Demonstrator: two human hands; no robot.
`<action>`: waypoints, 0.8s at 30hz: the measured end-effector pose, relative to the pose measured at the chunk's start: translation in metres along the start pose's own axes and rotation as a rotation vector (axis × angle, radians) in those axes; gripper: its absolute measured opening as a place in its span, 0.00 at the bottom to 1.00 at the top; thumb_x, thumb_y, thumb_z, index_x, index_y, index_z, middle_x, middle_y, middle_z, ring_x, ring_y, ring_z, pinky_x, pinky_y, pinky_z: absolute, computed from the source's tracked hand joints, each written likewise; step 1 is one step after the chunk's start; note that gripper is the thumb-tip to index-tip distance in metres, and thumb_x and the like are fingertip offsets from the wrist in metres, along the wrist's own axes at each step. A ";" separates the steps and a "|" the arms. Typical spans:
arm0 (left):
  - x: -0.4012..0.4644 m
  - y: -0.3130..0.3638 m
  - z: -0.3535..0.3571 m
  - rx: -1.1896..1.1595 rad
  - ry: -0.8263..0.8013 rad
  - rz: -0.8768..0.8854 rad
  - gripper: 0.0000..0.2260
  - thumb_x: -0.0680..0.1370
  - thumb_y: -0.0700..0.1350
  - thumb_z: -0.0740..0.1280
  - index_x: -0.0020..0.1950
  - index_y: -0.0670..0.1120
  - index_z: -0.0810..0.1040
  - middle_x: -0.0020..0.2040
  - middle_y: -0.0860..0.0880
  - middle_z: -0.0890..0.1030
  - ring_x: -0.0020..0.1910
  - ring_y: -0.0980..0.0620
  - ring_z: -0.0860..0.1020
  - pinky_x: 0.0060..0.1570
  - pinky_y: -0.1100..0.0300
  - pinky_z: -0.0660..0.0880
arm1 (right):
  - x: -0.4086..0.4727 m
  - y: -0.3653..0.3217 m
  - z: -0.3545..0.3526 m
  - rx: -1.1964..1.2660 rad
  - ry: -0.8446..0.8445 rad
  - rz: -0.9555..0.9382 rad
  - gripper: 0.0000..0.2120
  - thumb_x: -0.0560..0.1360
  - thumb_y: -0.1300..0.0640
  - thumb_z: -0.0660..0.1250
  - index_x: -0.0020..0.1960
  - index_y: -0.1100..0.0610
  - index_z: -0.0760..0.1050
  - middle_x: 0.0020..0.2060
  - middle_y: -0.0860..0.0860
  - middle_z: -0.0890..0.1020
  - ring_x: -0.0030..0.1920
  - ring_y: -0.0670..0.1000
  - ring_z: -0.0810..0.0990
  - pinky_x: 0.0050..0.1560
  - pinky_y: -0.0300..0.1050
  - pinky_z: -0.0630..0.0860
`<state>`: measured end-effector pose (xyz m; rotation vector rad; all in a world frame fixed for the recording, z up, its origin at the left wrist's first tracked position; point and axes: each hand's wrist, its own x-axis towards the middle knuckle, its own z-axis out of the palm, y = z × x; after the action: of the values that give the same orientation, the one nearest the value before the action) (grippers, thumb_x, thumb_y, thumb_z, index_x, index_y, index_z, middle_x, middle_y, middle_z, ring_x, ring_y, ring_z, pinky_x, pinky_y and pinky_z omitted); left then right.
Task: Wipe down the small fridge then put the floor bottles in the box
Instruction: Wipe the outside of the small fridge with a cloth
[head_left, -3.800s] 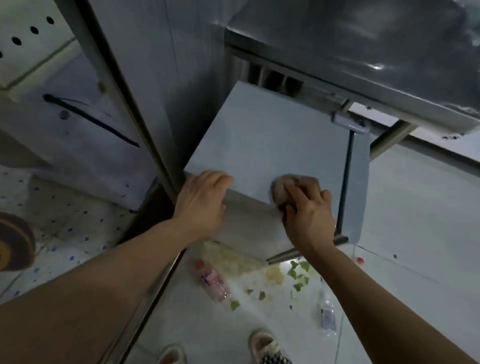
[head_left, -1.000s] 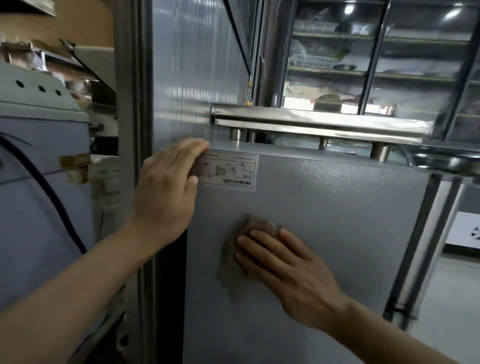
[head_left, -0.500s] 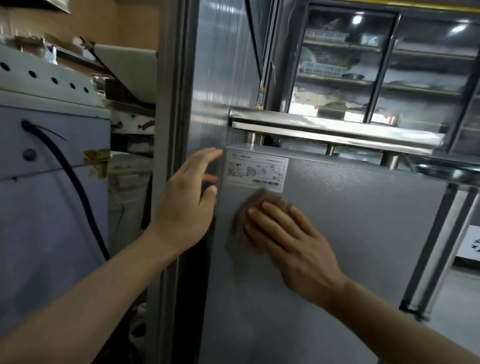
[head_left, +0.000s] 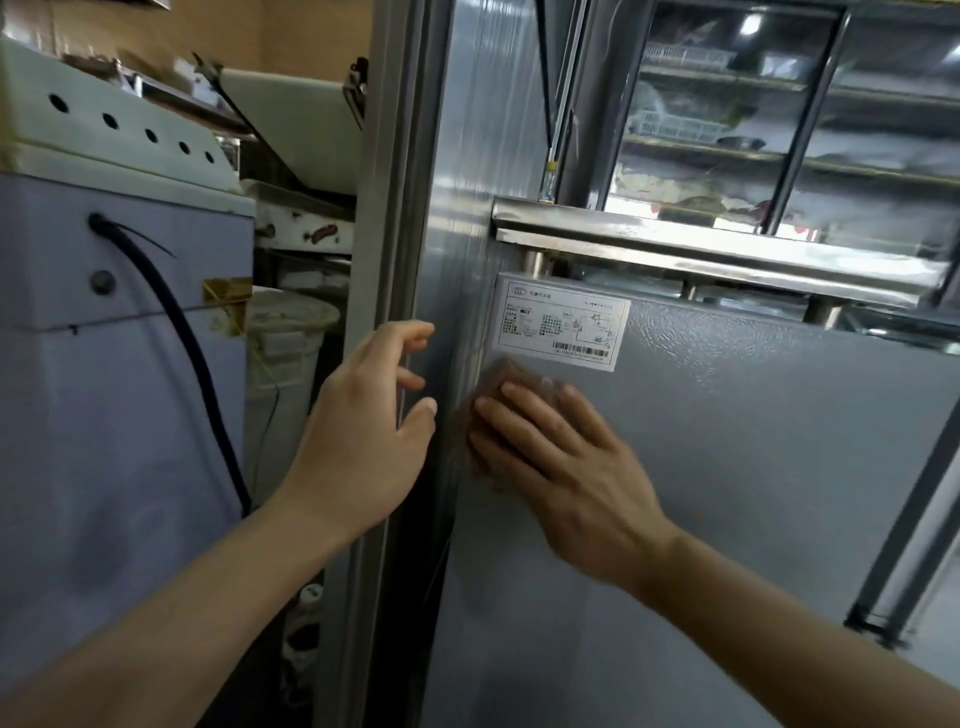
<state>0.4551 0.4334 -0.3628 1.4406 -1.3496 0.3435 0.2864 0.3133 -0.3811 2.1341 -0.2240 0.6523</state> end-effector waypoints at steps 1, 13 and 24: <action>-0.002 -0.001 -0.001 -0.002 0.003 0.001 0.23 0.74 0.37 0.67 0.68 0.50 0.67 0.62 0.53 0.73 0.51 0.60 0.75 0.49 0.72 0.67 | 0.009 0.008 -0.006 -0.009 0.019 0.013 0.24 0.74 0.56 0.58 0.70 0.54 0.70 0.71 0.53 0.69 0.72 0.57 0.65 0.71 0.58 0.56; -0.041 -0.034 0.009 0.055 -0.025 -0.112 0.24 0.74 0.35 0.66 0.68 0.48 0.66 0.62 0.52 0.71 0.50 0.59 0.75 0.42 0.74 0.68 | 0.024 -0.015 0.018 0.012 0.158 0.030 0.14 0.76 0.57 0.61 0.59 0.54 0.78 0.62 0.53 0.78 0.70 0.58 0.69 0.72 0.58 0.55; -0.077 -0.043 0.035 0.068 -0.126 -0.164 0.23 0.75 0.35 0.64 0.68 0.51 0.65 0.62 0.54 0.71 0.51 0.58 0.74 0.48 0.60 0.73 | -0.058 -0.062 0.040 0.012 -0.061 -0.117 0.22 0.76 0.57 0.55 0.68 0.51 0.72 0.69 0.49 0.71 0.70 0.53 0.68 0.72 0.54 0.46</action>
<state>0.4520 0.4365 -0.4580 1.6408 -1.3194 0.1956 0.2758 0.3151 -0.4748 2.1624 -0.1281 0.5223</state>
